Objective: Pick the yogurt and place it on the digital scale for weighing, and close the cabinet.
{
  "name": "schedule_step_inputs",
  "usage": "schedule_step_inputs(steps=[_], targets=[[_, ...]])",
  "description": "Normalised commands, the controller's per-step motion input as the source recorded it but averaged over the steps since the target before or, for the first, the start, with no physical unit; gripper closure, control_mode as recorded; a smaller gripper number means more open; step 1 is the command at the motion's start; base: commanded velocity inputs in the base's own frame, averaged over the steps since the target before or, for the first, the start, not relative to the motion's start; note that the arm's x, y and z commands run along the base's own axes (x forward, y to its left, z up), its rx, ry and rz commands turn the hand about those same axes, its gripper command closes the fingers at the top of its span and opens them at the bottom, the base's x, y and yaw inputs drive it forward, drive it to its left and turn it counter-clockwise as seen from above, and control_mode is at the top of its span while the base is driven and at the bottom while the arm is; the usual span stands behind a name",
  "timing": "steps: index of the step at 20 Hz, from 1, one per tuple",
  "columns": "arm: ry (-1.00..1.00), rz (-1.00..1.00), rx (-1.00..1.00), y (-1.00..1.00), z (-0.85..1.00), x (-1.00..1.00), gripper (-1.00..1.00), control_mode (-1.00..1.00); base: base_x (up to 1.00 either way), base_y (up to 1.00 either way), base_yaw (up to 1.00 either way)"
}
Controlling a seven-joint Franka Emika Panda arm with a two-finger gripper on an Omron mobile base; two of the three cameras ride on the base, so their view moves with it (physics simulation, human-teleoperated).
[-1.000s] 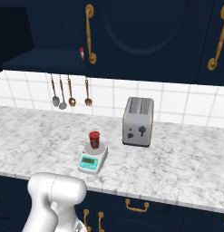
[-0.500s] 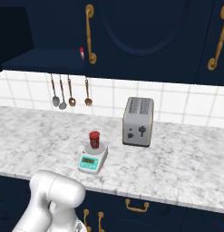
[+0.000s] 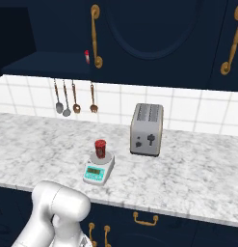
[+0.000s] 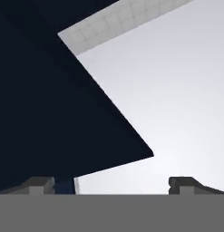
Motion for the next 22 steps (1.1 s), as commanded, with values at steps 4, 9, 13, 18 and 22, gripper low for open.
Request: schedule_step_inputs(steps=[4, 9, 13, 18, 22], targets=[[0.03, 0.00, 0.00, 0.81, -1.00, 0.60, -1.00, -1.00, 0.00, 0.00, 0.00], [0.18, 0.05, 0.12, -0.27, -1.00, 0.66, -1.00, -1.00, 0.00, 0.00, 0.00], [0.23, 0.09, 0.17, -0.28, -1.00, 0.77, -1.00, -1.00, 0.00, 0.00, 0.00], [0.07, -0.01, -0.03, 0.93, -0.94, 0.24, -1.00, -1.00, 0.00, 0.00, 0.00], [0.04, -0.07, -0.14, 1.00, -0.54, -0.09, -1.00, -1.00, 0.00, 0.00, 0.00]])
